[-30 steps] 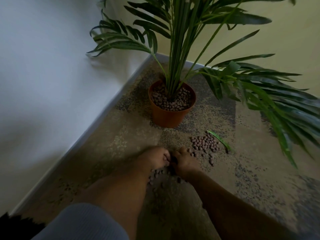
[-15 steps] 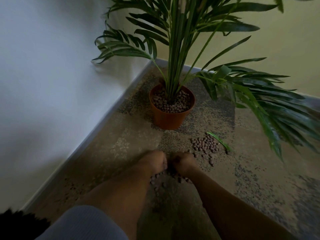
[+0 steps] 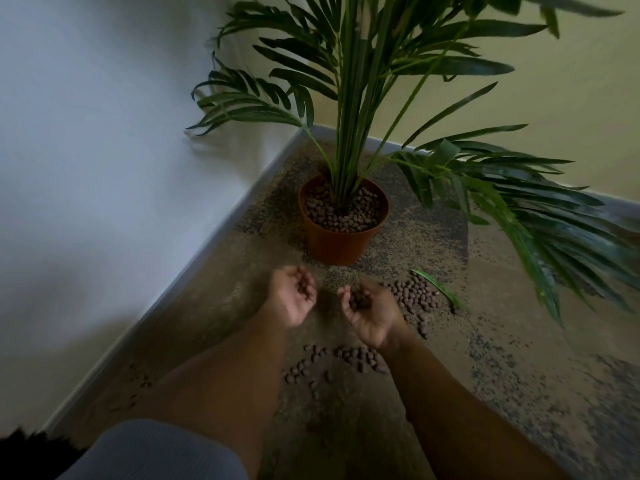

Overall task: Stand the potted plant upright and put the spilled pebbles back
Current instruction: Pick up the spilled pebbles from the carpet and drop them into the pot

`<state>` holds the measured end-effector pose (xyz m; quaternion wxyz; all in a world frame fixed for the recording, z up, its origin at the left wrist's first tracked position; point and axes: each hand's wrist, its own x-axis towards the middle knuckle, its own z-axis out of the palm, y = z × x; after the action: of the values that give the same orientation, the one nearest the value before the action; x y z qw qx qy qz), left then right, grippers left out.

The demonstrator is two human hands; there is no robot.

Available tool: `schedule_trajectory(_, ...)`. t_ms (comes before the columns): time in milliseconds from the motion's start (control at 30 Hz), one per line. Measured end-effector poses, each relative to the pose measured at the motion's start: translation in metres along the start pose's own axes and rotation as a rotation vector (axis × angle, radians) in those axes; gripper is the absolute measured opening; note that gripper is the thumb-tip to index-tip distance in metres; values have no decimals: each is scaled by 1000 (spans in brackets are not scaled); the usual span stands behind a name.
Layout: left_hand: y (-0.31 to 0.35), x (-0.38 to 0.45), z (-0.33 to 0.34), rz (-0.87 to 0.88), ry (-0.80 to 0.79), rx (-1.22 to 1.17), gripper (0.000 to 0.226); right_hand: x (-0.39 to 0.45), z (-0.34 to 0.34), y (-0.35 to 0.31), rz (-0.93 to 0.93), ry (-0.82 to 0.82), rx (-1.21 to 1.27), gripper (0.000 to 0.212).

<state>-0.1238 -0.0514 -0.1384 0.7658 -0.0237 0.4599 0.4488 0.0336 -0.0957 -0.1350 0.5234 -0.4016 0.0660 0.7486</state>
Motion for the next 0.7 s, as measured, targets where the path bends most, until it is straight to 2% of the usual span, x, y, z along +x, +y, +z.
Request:
schedule_trajectory(67,14,0,15,70,33,-73,29,-1,20,-5,-23,-25,-16,19)
schedule_trajectory(200,38,-5,57,147,70,-66,33,-7,62,-20,-121,-124,25,18)
schedule_trajectory(300,46,-12,89,208,-4,-51,32,-7,88,-31,-194,-139,33,15)
schedule_trajectory(367,48,-14,103,238,-60,7,30,-6,100,-38,-235,-112,13,20)
schedule_trajectory(500,54,-13,111,199,-203,38,46,-1,116,-57,-290,-14,-33,33)
schedule_trajectory(600,56,-13,107,127,-326,47,47,3,120,-68,-288,-37,9,46)
schedule_trajectory(700,56,-14,103,91,-349,25,51,-1,119,-69,-272,-107,64,50)
